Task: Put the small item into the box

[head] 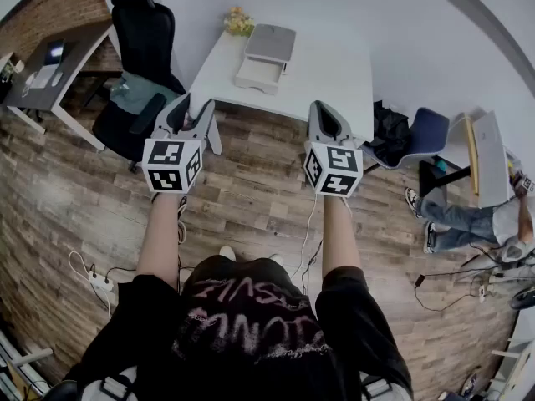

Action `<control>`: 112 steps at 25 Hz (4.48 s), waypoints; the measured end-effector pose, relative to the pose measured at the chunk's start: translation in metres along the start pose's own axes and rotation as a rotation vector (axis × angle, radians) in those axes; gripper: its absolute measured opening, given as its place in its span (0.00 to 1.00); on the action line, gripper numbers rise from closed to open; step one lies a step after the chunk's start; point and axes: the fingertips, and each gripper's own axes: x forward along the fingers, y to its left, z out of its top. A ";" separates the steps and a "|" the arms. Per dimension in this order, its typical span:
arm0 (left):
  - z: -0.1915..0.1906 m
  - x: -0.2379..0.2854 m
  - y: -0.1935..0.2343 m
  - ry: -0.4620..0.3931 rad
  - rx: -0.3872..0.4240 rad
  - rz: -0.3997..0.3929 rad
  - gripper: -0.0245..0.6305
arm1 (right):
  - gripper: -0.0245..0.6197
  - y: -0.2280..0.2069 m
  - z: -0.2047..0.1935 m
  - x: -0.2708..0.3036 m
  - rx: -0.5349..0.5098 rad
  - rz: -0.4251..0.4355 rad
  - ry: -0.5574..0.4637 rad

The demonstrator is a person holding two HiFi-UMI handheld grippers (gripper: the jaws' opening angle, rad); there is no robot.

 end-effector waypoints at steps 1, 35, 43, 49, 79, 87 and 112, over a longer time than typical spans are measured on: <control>0.000 -0.001 0.001 0.001 -0.002 0.002 0.30 | 0.05 0.001 0.000 -0.001 0.001 0.000 0.000; -0.012 -0.011 0.034 -0.009 0.006 -0.060 0.30 | 0.05 0.043 0.000 -0.001 0.016 -0.046 -0.017; -0.010 -0.008 0.031 -0.021 0.011 -0.089 0.30 | 0.05 0.043 0.000 -0.002 0.018 -0.067 -0.013; -0.013 0.008 0.029 -0.012 0.008 -0.095 0.30 | 0.05 0.035 -0.004 0.009 0.023 -0.064 -0.006; -0.017 0.189 0.037 0.052 0.028 -0.044 0.30 | 0.05 -0.078 -0.031 0.169 0.057 0.002 0.029; -0.014 0.233 0.037 0.072 0.025 -0.001 0.30 | 0.05 -0.114 -0.027 0.209 0.063 0.040 0.024; -0.030 0.289 0.046 0.123 0.018 0.011 0.30 | 0.05 -0.133 -0.046 0.272 0.085 0.082 0.052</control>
